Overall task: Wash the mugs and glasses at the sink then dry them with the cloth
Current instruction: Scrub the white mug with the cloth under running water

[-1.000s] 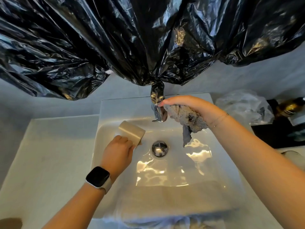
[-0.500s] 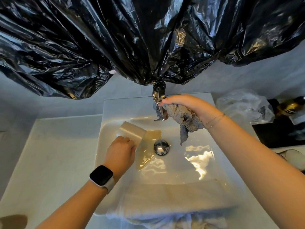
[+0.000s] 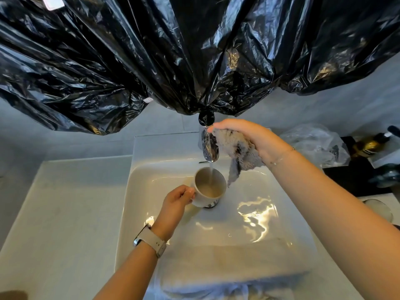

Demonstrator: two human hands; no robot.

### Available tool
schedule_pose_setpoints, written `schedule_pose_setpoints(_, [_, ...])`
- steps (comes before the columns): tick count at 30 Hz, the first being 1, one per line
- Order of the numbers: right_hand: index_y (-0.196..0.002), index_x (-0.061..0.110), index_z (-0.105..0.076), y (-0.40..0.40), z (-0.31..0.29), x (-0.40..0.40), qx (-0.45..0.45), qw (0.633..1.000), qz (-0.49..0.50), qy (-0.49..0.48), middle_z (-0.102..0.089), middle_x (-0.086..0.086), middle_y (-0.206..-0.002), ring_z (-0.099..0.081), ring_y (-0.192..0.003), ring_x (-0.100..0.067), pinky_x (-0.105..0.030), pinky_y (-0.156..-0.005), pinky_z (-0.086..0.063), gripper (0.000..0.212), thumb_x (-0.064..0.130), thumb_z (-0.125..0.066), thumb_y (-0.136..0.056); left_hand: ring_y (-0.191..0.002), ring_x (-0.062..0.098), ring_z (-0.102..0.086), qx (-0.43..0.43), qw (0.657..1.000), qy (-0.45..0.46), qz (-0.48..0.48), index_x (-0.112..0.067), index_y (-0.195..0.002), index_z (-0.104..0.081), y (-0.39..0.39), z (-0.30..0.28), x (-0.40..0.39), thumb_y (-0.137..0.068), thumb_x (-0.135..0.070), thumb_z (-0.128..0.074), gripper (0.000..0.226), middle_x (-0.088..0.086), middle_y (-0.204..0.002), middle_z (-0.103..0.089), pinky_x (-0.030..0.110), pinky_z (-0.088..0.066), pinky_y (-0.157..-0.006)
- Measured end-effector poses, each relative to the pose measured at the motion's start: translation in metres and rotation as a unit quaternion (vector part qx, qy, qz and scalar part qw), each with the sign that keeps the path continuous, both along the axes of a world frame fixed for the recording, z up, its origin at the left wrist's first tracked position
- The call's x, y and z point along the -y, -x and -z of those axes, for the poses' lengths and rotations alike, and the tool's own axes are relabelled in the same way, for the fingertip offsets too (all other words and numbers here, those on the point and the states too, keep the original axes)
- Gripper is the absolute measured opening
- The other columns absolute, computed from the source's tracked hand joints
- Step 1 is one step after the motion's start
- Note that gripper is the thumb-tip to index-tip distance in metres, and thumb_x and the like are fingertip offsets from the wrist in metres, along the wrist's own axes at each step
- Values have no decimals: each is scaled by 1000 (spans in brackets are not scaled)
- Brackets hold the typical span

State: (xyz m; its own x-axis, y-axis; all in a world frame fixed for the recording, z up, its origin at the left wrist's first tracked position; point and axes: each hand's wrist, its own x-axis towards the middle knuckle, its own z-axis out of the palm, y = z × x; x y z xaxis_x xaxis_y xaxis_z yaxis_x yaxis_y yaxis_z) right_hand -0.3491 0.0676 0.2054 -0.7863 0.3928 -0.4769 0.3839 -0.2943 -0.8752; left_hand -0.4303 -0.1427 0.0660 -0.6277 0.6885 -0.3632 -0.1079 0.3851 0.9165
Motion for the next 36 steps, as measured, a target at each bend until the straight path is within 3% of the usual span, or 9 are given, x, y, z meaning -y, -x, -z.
schedule_pose_setpoints(5, [-100, 27, -76, -45, 30, -10, 14, 993, 58, -98, -76, 5, -99, -72, -90, -11, -28, -77, -55, 27, 43, -73, -79, -84, 13, -55, 60, 997, -33, -20, -10, -82, -59, -2, 8, -9, -103, -21, -48, 26, 2, -83, -56, 29, -45, -87])
schedule_pose_setpoints(12, [-95, 20, -70, -99, 103, 4, 35, 983, 181, 4, -69, -6, -88, -66, -84, -20, -39, -79, -49, 25, 41, -59, -88, -81, 10, -56, 62, 997, -42, -9, -10, -82, -58, -2, 12, -18, -103, -19, -47, 26, -1, -80, -58, 28, -45, -85])
schedule_pose_setpoints(15, [-101, 2, -61, -109, 127, 8, 36, 982, 186, 27, -68, -7, -94, -63, -94, -21, -39, -86, -47, 34, 31, -49, -90, -80, 10, -56, 60, 997, -42, 0, -10, -81, -58, -5, 11, -23, -103, -19, -47, 27, -1, -80, -58, 27, -46, -85])
schedule_pose_setpoints(19, [-125, 26, -50, -112, 140, 12, 73, 981, 177, 17, -62, 2, -112, -62, -107, -17, -35, -96, -48, 34, 30, -62, -94, -85, 16, -55, 51, 998, -41, 5, -1, -85, -59, -4, 11, -27, -104, -20, -46, 30, 7, -85, -57, 33, -47, -89])
schedule_pose_setpoints(21, [-121, 20, -59, -113, 142, 14, 73, 980, 179, -47, -69, 1, -108, -66, -102, -17, -32, -92, -52, 39, 36, -68, -87, -84, 13, -57, 47, 998, -41, 5, -4, -84, -60, -4, 11, -28, -103, -21, -46, 29, 6, -85, -58, 28, -48, -86])
schedule_pose_setpoints(24, [-102, 26, -71, -113, 139, 19, 34, 969, 172, -175, -74, 10, -93, -68, -91, -4, -12, -77, -51, 14, 32, -64, -91, -81, 11, -56, 39, 999, -38, 4, -9, -81, -60, -2, 10, -30, -103, -21, -47, 28, 3, -83, -58, 21, -49, -81])
schedule_pose_setpoints(28, [-102, 23, -71, -115, 142, 16, 58, 909, 66, -406, -61, 13, -103, -59, -94, -1, -1, -81, -38, 14, 25, -57, -97, -82, 14, -53, 18, 1000, -22, -2, 0, -83, -57, 0, 11, -31, -103, -21, -47, 30, 11, -83, -55, 27, -47, -83])
schedule_pose_setpoints(32, [-99, 32, -71, -115, 141, 13, 72, 915, 55, -394, -49, 10, -99, -57, -91, -2, -3, -78, -41, 12, 29, -70, -87, -79, 11, -53, -26, 1000, -12, -1, 0, -85, -60, -1, 11, -32, -102, -21, -49, 28, 19, -90, -58, 27, -46, -80])
schedule_pose_setpoints(36, [-85, 31, -68, -111, 139, 11, 79, 948, 82, -299, -63, 11, -94, -60, -87, 3, -2, -72, -42, 18, 16, -78, -81, -71, 12, -50, -106, 994, -5, 23, -5, -80, -62, -1, 9, -32, -100, -19, -53, 26, 14, -78, -58, 30, -43, -73])
